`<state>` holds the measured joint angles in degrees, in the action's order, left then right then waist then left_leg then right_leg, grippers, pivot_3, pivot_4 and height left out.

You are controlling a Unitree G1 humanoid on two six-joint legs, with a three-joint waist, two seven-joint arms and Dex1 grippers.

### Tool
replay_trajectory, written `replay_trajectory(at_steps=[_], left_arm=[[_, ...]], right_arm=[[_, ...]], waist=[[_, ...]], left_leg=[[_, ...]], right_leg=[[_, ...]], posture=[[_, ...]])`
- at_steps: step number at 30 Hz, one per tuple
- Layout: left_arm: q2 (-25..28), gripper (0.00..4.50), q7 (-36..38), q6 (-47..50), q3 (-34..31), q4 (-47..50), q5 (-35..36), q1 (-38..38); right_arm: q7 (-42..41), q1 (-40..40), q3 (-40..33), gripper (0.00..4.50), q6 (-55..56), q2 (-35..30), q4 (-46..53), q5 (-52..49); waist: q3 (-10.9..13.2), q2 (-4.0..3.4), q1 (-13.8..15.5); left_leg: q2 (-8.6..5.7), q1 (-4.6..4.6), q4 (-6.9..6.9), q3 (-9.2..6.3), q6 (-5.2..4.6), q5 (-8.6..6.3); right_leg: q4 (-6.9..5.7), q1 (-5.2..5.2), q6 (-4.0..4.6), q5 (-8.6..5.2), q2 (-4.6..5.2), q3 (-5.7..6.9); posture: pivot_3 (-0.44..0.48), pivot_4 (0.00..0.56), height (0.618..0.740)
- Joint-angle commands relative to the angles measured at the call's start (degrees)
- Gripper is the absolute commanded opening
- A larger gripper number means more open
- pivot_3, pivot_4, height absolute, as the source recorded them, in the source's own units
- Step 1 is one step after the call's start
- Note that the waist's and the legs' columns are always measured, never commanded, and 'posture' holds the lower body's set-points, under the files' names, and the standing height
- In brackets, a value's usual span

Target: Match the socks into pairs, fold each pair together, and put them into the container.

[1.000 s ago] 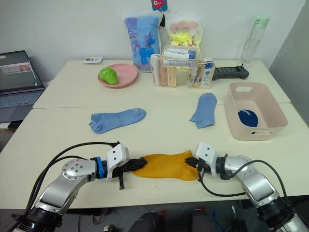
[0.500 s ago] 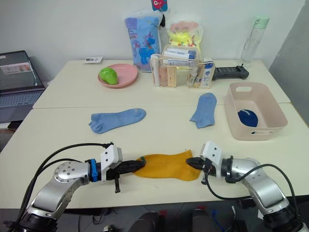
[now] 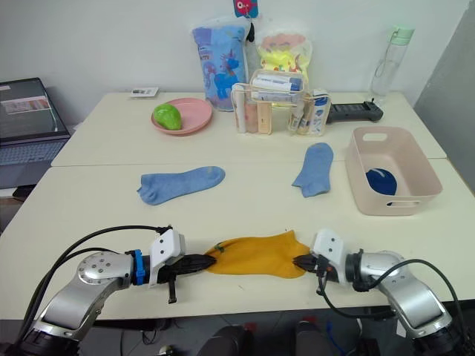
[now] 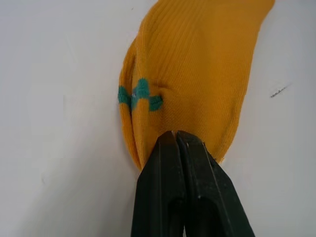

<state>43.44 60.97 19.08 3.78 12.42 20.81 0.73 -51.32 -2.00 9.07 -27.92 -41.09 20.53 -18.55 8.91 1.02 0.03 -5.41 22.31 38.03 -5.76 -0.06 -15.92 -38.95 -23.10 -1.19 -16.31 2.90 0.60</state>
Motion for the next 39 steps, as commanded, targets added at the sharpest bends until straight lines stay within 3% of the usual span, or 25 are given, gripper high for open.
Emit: replay_trajectory(at_steps=[1, 3, 6, 13, 20, 21, 24, 30, 36, 39], left_arm=[[0.3, 0.05, 0.1, 5.8, -2.6, 4.8, 5.6, -0.1], [-1.2, 0.05, -2.3, 7.0, -5.1, 5.4, 7.8, -1.5], [-2.5, 0.65, -4.4, 9.3, -8.4, 6.0, 11.0, -2.5], [-2.9, 2.96, -5.5, 9.1, -7.2, 7.3, 9.0, -2.4], [-2.7, 2.96, -5.9, 8.7, -6.8, 8.0, 8.6, -2.2], [-2.7, 2.98, -5.9, 8.7, -6.8, 8.1, 8.6, -2.1], [-2.6, 2.99, -5.7, 8.8, -6.8, 8.3, 8.6, -1.8], [-2.5, 2.99, -5.5, 9.5, -6.4, 9.0, 8.8, -2.3], [-2.1, 2.99, -3.6, 3.5, -2.3, 9.5, 3.4, -4.0], [-3.3, 2.40, -3.0, 1.5, 0.2, 9.2, 2.4, -5.4]], right_arm=[[1.3, 0.0, -5.2, 0.00, -4.5, 1.1, 4.6, -6.0], [4.2, 0.4, -9.5, 0.00, -8.0, 3.2, 5.8, -10.0], [7.4, 1.7, -12.3, 0.61, -9.4, 3.9, 5.4, -9.8], [9.8, 1.9, -7.9, 3.03, -8.7, 4.2, 2.7, -5.1], [9.1, 2.8, -3.7, 3.03, -7.5, 5.9, 1.9, -3.4], [9.2, 3.0, -3.7, 2.86, -7.4, 5.9, 2.0, -3.3], [8.9, 2.9, -3.8, 2.15, -7.8, 6.1, 2.5, -4.0], [8.0, 2.0, -4.3, 0.03, -11.6, 5.9, 5.0, -7.1], [9.9, 1.3, -8.0, 0.03, -15.4, 6.5, 6.4, -11.0], [10.0, 1.4, -11.2, 0.00, -18.3, 5.9, 7.5, -14.3]], waist=[[0.0, 0.00, 0.0], [0.0, 0.00, 0.0], [0.0, 0.01, 0.1], [0.0, 0.00, 0.0], [0.0, 0.00, -0.1], [0.0, 0.01, -0.1], [0.0, 0.01, 0.0], [0.0, 0.00, 0.0], [0.0, 0.00, 0.0], [0.0, 0.00, 0.1]], left_leg=[[0.00, 0.00, 0.00, 0.00, 0.00, 0.00], [0.01, 0.00, 0.00, -0.03, -0.03, -0.02], [0.00, 0.00, 0.02, -0.03, -0.20, -0.12], [0.00, 0.00, 0.00, 0.02, 0.01, 0.01], [0.01, -0.01, 0.01, 0.01, 0.01, 0.01], [0.01, -0.01, 0.00, 0.00, 0.02, 0.01], [0.01, -0.01, 0.01, 0.01, 0.01, 0.01], [0.01, -0.01, 0.01, 0.01, 0.01, 0.00], [0.00, -0.01, 0.01, 0.02, 0.01, 0.01], [0.00, 0.00, 0.01, 0.02, 0.01, 0.01]], right_leg=[[0.00, 0.00, 0.00, 0.00, 0.00, 0.00], [0.00, 0.00, 0.00, 0.00, 0.00, 0.02], [-0.01, 0.01, 0.00, 0.00, 0.00, 0.03], [-0.01, -0.01, 0.00, 0.00, 0.00, -0.01], [-0.02, -0.01, 0.00, 0.00, -0.01, -0.01], [-0.02, -0.01, 0.00, 0.00, -0.01, 0.00], [-0.01, -0.01, 0.00, 0.00, -0.01, -0.01], [-0.01, -0.01, 0.00, 0.00, -0.01, -0.01], [-0.01, 0.00, 0.00, 0.00, -0.01, -0.01], [0.01, 0.01, 0.00, 0.00, 0.00, -0.02]], posture=[[0.000, 0.150, 0.740], [0.000, 0.150, 0.740], [0.000, 0.150, 0.740], [0.000, 0.150, 0.740], [0.000, 0.150, 0.740], [0.000, 0.150, 0.740], [0.000, 0.150, 0.740], [0.000, 0.150, 0.740], [0.000, 0.150, 0.740], [0.000, 0.150, 0.740]])
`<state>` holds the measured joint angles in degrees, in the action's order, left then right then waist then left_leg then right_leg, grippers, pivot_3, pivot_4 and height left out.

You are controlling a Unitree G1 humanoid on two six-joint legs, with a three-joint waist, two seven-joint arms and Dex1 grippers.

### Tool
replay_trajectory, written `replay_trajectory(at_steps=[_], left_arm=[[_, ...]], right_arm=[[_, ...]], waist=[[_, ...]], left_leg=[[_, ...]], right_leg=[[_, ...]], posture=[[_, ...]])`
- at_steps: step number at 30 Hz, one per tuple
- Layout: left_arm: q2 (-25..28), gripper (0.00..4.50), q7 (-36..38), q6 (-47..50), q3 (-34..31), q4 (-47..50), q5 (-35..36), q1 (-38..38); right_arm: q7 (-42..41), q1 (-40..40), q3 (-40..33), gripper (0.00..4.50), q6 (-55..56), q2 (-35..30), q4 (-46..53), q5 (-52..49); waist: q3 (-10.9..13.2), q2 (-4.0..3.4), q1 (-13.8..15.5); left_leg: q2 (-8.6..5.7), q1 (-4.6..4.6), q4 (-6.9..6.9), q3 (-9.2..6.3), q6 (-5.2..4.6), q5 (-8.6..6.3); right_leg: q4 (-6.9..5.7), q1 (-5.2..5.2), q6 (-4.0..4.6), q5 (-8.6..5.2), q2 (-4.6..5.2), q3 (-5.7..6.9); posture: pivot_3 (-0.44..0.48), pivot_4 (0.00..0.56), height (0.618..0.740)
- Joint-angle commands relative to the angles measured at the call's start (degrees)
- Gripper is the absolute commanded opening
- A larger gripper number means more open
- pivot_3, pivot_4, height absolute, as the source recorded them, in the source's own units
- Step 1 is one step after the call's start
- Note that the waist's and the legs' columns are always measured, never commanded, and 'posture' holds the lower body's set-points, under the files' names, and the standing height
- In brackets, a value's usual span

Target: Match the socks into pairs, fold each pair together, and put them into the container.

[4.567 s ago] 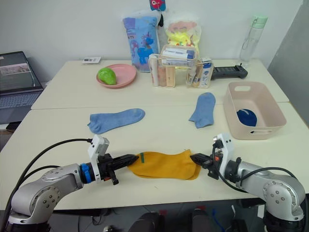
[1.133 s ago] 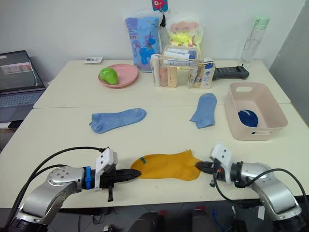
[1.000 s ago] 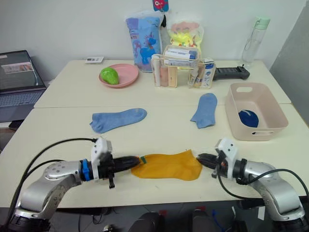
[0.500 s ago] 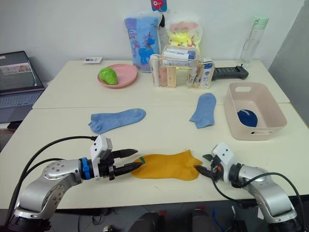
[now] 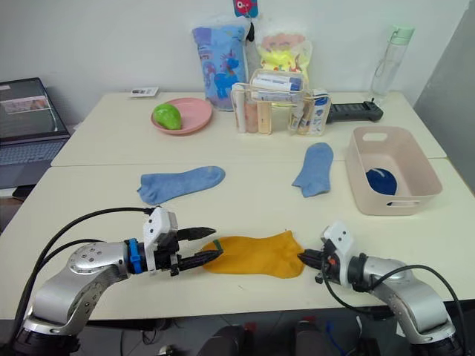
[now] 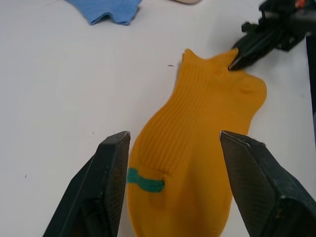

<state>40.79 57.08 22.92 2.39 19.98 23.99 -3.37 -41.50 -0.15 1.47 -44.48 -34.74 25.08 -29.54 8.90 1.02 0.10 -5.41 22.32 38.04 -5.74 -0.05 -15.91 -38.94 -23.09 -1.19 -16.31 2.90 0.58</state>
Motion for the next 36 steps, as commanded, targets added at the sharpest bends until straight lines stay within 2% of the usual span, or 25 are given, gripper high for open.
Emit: replay_trajectory(at_steps=[1, 6, 8, 17, 23, 29, 33, 36], left_arm=[[-1.0, 2.10, 1.1, -2.6, 2.4, 1.2, -0.9, -1.9], [-3.4, 0.45, 2.1, -5.9, 8.5, -4.0, -5.4, -6.6], [-5.0, 0.05, 1.9, -6.6, 10.7, -6.3, -7.0, -8.3], [-6.7, 0.05, 1.3, -10.3, 15.4, -14.1, -14.6, -10.5], [-7.0, 0.05, 1.4, -8.6, 16.8, -15.6, -16.1, -10.0], [-7.1, 0.05, 1.6, -7.1, 16.3, -13.6, -14.6, -8.5], [-7.2, 0.05, 1.4, -6.5, 16.3, -13.4, -14.6, -8.7], [-7.4, 0.05, 1.2, -6.5, 16.1, -13.6, -14.5, -8.8]], right_arm=[[0.2, -0.6, -4.4, 0.00, -2.4, -0.8, 3.1, -4.1], [0.9, -1.6, -6.1, 0.00, -5.2, -1.4, 3.5, -6.6], [1.2, -1.8, -5.7, 0.00, -5.7, -1.6, 3.9, -6.8], [2.2, -2.0, -6.0, 0.00, -7.2, -1.9, 5.4, -7.9], [0.0, -3.0, -6.9, 0.00, -8.1, -2.3, 5.7, -12.2], [2.1, -8.2, -9.9, 0.00, -15.4, 1.7, 6.0, -27.1], [3.7, -12.9, -5.9, 0.00, -18.6, 6.1, 4.0, -32.4], [4.7, -16.3, -2.3, 0.00, -18.4, 9.8, 1.6, -31.4]], waist=[[0.0, 0.00, 0.0], [0.0, 0.00, 0.0], [0.0, 0.00, 0.0], [0.0, 0.00, 0.0], [0.0, 0.00, -0.1], [0.0, 0.00, -0.1], [0.0, 0.00, -0.1], [0.0, -0.01, -0.2]], left_leg=[[0.00, 0.00, 0.00, 0.00, 0.00, 0.00], [0.00, 0.00, 0.00, 0.00, -0.01, 0.00], [0.00, 0.01, 0.01, 0.00, -0.01, 0.00], [0.00, 0.02, 0.02, 0.00, -0.01, 0.00], [0.00, 0.02, 0.03, 0.00, -0.01, 0.00], [0.00, -0.01, 0.02, -0.01, -0.02, 0.00], [0.00, -0.01, 0.02, -0.02, -0.03, -0.01], [0.00, -0.01, 0.02, -0.02, -0.02, 0.00]], right_leg=[[0.00, 0.00, 0.00, 0.00, 0.00, 0.01], [-0.02, 0.01, 0.00, 0.00, 0.00, 0.02], [-0.02, 0.01, 0.00, 0.00, 0.00, 0.02], [-0.03, -0.01, 0.00, 0.00, -0.01, 0.01], [-0.03, 0.00, 0.00, 0.00, 0.00, 0.01], [-0.03, 0.02, 0.00, 0.00, 0.00, 0.01], [-0.03, 0.02, 0.00, 0.00, 0.00, 0.02], [-0.03, 0.01, 0.00, 0.00, 0.00, 0.02]], posture=[[0.000, 0.150, 0.740], [0.000, 0.150, 0.740], [0.000, 0.150, 0.740], [0.000, 0.150, 0.740], [0.000, 0.150, 0.740], [0.000, 0.150, 0.740], [0.000, 0.150, 0.740], [0.000, 0.150, 0.740]])
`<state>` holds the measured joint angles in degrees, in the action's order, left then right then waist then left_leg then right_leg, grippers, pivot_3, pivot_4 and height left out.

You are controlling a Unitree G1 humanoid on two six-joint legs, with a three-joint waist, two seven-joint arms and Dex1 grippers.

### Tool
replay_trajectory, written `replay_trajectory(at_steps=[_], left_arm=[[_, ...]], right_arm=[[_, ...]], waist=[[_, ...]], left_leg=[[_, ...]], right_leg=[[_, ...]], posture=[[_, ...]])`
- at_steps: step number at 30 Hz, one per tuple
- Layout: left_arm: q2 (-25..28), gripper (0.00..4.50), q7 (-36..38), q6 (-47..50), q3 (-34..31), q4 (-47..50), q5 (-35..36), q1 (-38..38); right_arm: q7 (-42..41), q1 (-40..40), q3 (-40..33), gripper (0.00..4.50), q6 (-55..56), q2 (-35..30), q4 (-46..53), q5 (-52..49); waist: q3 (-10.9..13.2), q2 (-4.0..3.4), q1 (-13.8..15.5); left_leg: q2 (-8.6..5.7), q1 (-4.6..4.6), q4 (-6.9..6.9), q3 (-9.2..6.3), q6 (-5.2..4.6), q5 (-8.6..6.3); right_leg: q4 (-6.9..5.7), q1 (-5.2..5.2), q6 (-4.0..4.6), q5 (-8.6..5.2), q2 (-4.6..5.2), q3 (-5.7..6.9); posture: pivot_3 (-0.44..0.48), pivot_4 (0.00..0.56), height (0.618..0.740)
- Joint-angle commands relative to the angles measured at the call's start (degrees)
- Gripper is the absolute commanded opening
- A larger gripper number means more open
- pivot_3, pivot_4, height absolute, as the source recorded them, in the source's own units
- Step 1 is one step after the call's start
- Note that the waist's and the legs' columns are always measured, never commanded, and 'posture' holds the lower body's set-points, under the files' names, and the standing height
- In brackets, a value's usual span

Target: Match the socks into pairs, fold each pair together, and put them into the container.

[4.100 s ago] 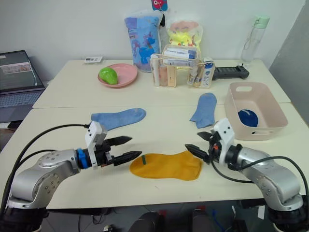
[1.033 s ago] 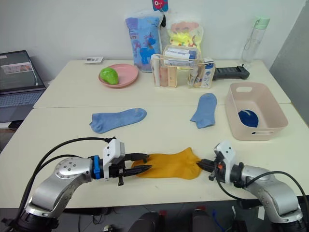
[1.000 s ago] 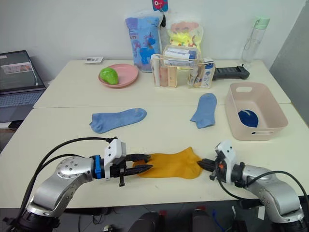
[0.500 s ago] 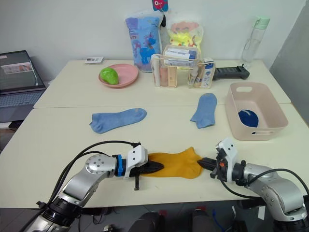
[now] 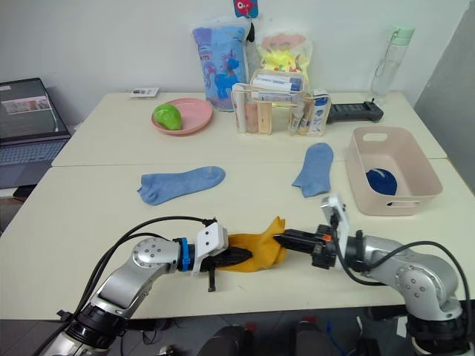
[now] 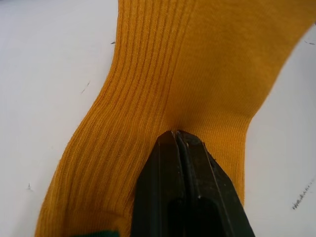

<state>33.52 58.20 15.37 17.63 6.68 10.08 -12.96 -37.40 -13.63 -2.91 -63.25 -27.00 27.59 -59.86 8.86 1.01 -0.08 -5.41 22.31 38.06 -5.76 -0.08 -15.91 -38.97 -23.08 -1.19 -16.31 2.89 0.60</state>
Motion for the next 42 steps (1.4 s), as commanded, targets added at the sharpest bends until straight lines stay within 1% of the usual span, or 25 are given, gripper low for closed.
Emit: replay_trajectory(at_steps=[1, 6, 9, 11, 12, 14, 16, 19, 23, 25, 26, 27, 30, 35, 40, 42], left_arm=[[-0.2, 0.05, 0.0, 1.1, 0.6, -0.3, -0.4, 0.9], [0.0, 0.05, -0.8, 3.5, -2.3, 2.0, 2.7, 2.2], [1.2, 0.05, -1.7, 7.6, -7.1, 6.2, 7.0, 3.5], [3.5, 0.05, -1.0, 10.2, -11.2, 8.9, 10.3, 4.8], [5.5, 0.05, -0.2, 12.6, -14.6, 10.7, 13.1, 5.2], [8.6, 0.05, -0.1, 14.7, -18.7, 12.2, 14.9, 5.0], [10.3, 0.05, 0.0, 15.9, -20.4, 12.7, 16.1, 4.5], [11.6, 0.05, 0.0, 17.4, -22.1, 12.6, 17.4, 3.4], [12.1, 0.05, 0.0, 17.7, -22.3, 11.9, 17.6, 2.0], [11.8, 0.00, -0.2, 17.5, -21.9, 11.6, 17.3, 1.7], [11.6, 0.00, -0.3, 17.1, -21.6, 11.5, 17.0, 1.5], [11.5, 0.00, -0.3, 17.0, -21.3, 11.7, 17.1, 1.4], [10.8, 0.00, -0.3, 17.4, -21.0, 12.2, 17.9, 0.8], [8.8, 0.00, -1.0, 14.6, -19.6, 9.7, 15.9, -1.8], [9.6, 0.00, 1.8, 16.1, -17.0, 12.3, 17.5, -0.4], [9.9, 0.00, 1.6, 15.7, -15.5, 12.5, 16.0, 1.0]], right_arm=[[0.4, -3.7, 3.3, 0.00, 0.8, 2.8, -1.7, -0.2], [-2.2, -6.0, 8.1, 0.00, 3.6, 3.9, -6.3, 4.4], [-4.8, -7.1, 11.3, 0.00, 6.4, 4.0, -9.7, 8.5], [-6.1, -8.2, 13.1, 0.00, 8.1, 5.0, -12.3, 10.7], [-7.0, -9.3, 14.5, 0.00, 8.7, 5.6, -13.7, 11.8], [-8.5, -11.0, 16.2, 0.00, 9.4, 6.7, -16.0, 13.3], [-9.8, -12.3, 17.2, 0.00, 9.7, 7.3, -17.8, 14.4], [-11.5, -14.1, 18.4, 0.00, 10.2, 8.4, -20.8, 16.0], [-13.3, -16.3, 19.5, 0.00, 9.8, 10.2, -24.6, 17.5], [-13.8, -17.0, 20.0, 0.57, 10.6, 10.6, -25.8, 19.1], [-14.4, -17.3, 20.1, 0.75, 10.6, 10.6, -26.0, 19.3], [-14.8, -17.3, 19.9, 1.05, 10.1, 10.5, -25.7, 19.1], [-15.1, -17.4, 18.5, 2.14, 8.3, 10.4, -24.7, 18.1], [-13.8, -17.0, 15.3, 3.87, 5.3, 10.3, -22.1, 15.5], [-10.7, -15.3, 10.0, 3.87, 3.0, 7.2, -18.0, 14.2], [-9.3, -14.3, 8.9, 3.87, 2.6, 5.2, -16.6, 15.2]], waist=[[0.0, -0.01, 0.0], [0.0, 0.00, -0.1], [0.0, -0.01, -0.1], [0.0, -0.01, -0.3], [0.0, -0.02, -0.4], [0.0, -0.02, -0.8], [0.0, -0.05, -0.9], [0.0, -0.04, -0.6], [0.0, 0.01, -0.5], [0.0, 0.00, -0.6], [0.0, 0.00, -0.6], [0.0, 0.00, -0.6], [0.0, 0.00, -0.6], [0.0, 0.01, -0.4], [0.1, -0.01, -0.4], [0.0, -0.01, -0.4]], left_leg=[[0.00, 0.00, 0.00, 0.00, 0.00, 0.00], [-0.01, 0.00, 0.01, 0.01, 0.01, 0.01], [0.00, 0.00, 0.00, -0.01, 0.01, 0.01], [0.00, 0.00, -0.01, -0.01, 0.01, 0.01], [0.01, 0.00, -0.01, -0.02, 0.02, 0.01], [0.03, 0.00, -0.02, -0.02, 0.02, 0.01], [0.04, 0.00, -0.02, -0.05, 0.03, 0.01], [-0.06, 0.01, 0.01, -0.02, 0.02, 0.01], [-0.04, 0.02, 0.02, -0.03, 0.03, 0.01], [-0.02, 0.02, 0.00, -0.03, 0.04, 0.02], [-0.02, 0.02, -0.01, -0.03, 0.04, 0.02], [-0.02, 0.02, -0.01, -0.03, 0.04, 0.01], [-0.03, 0.03, 0.00, -0.03, 0.04, 0.01], [-0.03, 0.03, 0.01, -0.03, 0.04, 0.02], [-0.03, 0.04, -0.01, -0.03, 0.04, 0.01], [-0.03, 0.05, -0.01, -0.03, 0.04, 0.01]], right_leg=[[-0.01, -0.01, 0.00, 0.00, 0.00, 0.00], [0.00, -0.03, 0.00, 0.00, 0.00, 0.00], [-0.02, -0.05, 0.00, 0.00, -0.01, 0.00], [-0.04, -0.08, 0.00, 0.00, -0.01, 0.00], [-0.05, -0.09, 0.00, 0.00, -0.02, 0.00], [-0.07, -0.11, 0.00, 0.00, -0.04, 0.00], [-0.06, -0.12, 0.01, 0.00, -0.05, 0.01], [0.01, -0.08, 0.00, 0.00, 0.02, 0.00], [-0.02, -0.10, 0.01, 0.01, 0.00, 0.00], [-0.03, -0.12, 0.01, 0.01, -0.01, 0.01], [-0.03, -0.13, 0.01, 0.01, -0.01, 0.00], [-0.02, -0.13, 0.01, 0.01, -0.01, 0.00], [-0.01, -0.12, 0.01, 0.01, 0.00, 0.00], [-0.02, -0.12, 0.01, 0.01, 0.00, 0.00], [0.00, -0.13, 0.01, 0.01, 0.00, -0.01], [0.01, -0.12, 0.01, 0.01, 0.00, -0.01]], posture=[[0.000, 0.150, 0.740], [0.000, 0.150, 0.740], [0.000, 0.150, 0.740], [0.000, 0.150, 0.740], [0.000, 0.150, 0.740], [0.000, 0.150, 0.740], [0.000, 0.150, 0.740], [0.000, 0.150, 0.740], [0.000, 0.150, 0.740], [0.000, 0.150, 0.740], [0.000, 0.150, 0.740], [0.000, 0.150, 0.740], [0.000, 0.150, 0.740], [0.000, 0.150, 0.740], [0.000, 0.150, 0.740], [0.000, 0.150, 0.740]])
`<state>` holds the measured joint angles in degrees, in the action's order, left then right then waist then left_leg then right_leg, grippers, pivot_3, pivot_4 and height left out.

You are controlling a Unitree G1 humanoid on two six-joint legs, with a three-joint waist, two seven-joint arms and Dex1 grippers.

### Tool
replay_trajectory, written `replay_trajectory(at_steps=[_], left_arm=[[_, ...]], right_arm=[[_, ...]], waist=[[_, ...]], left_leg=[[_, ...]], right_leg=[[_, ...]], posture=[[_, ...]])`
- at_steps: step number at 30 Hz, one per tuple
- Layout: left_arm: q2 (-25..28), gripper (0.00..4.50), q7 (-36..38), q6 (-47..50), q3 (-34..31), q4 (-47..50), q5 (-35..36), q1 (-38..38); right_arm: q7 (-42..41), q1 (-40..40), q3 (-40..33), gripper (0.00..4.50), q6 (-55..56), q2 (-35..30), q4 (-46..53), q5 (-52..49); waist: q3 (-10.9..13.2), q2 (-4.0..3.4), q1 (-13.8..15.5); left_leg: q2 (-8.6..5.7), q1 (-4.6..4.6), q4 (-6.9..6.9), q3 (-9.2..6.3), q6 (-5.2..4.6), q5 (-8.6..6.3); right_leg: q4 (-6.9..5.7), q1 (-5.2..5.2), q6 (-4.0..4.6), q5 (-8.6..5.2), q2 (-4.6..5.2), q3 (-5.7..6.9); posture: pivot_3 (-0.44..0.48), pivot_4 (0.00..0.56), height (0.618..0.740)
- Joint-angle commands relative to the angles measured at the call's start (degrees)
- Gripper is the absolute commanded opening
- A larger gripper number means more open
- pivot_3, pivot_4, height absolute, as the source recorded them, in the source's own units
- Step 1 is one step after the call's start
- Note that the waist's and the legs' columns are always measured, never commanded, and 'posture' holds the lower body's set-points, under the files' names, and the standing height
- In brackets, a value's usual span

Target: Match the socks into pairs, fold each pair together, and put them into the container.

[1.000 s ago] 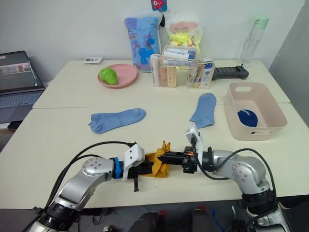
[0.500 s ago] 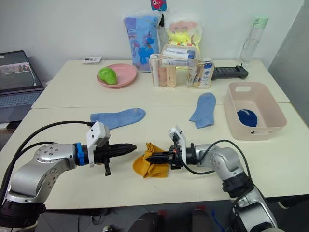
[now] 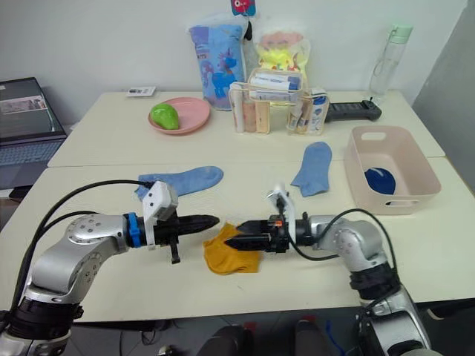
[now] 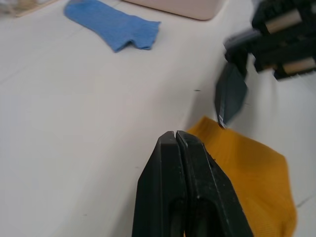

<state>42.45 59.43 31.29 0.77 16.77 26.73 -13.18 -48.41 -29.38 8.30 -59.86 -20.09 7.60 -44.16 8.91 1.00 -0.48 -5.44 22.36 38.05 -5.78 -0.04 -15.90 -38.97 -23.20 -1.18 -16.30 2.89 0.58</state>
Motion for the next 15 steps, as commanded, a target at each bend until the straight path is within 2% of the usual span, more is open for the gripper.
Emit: replay_trajectory(at_steps=[1, 5, 15], left_arm=[[1.2, 0.00, 0.1, -0.5, 2.2, 2.5, -1.7, 2.1], [2.3, 0.00, -1.1, -10.2, 6.5, -2.8, -11.3, 5.3], [1.1, 0.00, -1.3, -14.1, 8.5, -9.3, -14.1, 8.2]], right_arm=[[2.5, 1.9, -2.6, 3.87, -0.8, -2.7, 4.1, 0.2], [6.5, 3.2, -3.1, 3.87, -4.7, -6.9, 7.9, 0.8], [8.6, 4.4, 3.1, 3.87, -7.7, -7.2, 5.6, 3.9]], waist=[[0.0, -0.01, 0.0], [0.0, -0.04, 0.1], [0.0, -0.06, 0.3]], left_leg=[[0.00, 0.00, 0.00, -0.01, 0.00, 0.00], [0.01, 0.00, -0.02, 0.03, 0.00, 0.00], [0.02, -0.01, -0.02, 0.01, -0.02, -0.01]], right_leg=[[0.00, 0.00, 0.00, 0.00, 0.00, 0.00], [-0.01, 0.00, 0.00, 0.00, 0.01, -0.02], [-0.01, 0.03, 0.01, 0.00, 0.02, 0.01]], posture=[[0.000, 0.150, 0.740], [0.000, 0.150, 0.740], [0.000, 0.150, 0.740]])
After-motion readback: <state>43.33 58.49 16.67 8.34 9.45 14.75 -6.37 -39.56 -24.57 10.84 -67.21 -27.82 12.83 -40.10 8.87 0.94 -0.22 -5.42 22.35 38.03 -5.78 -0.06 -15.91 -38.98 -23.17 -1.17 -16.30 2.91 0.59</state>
